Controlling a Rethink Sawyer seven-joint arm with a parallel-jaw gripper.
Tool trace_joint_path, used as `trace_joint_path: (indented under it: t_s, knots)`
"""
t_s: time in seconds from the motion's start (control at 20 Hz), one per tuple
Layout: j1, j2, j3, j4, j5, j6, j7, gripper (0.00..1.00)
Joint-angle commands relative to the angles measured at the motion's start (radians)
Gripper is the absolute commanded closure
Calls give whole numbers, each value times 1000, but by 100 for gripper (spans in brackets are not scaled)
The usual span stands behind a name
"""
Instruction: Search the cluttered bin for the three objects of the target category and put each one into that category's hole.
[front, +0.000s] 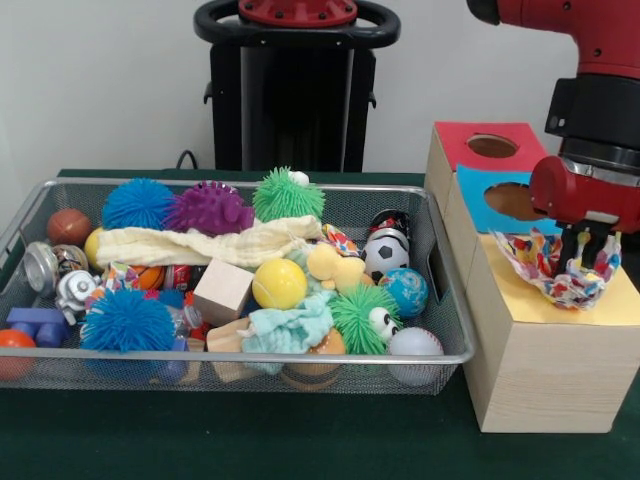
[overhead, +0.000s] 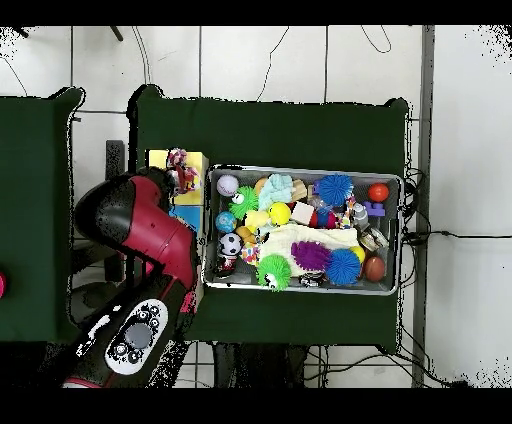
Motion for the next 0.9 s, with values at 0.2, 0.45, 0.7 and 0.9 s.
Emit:
trace_joint_path:
  t_s: [0.2,0.45,0.7,0.9]
  knots:
    - [-92,-3,20,-111,-203,366,252,100]
    - [-98,8,25,-140,-234,373,286,100]
    - [-108,24,53,-161,-241,343,298,100]
    - [-120,43,84,-190,-234,308,305,100]
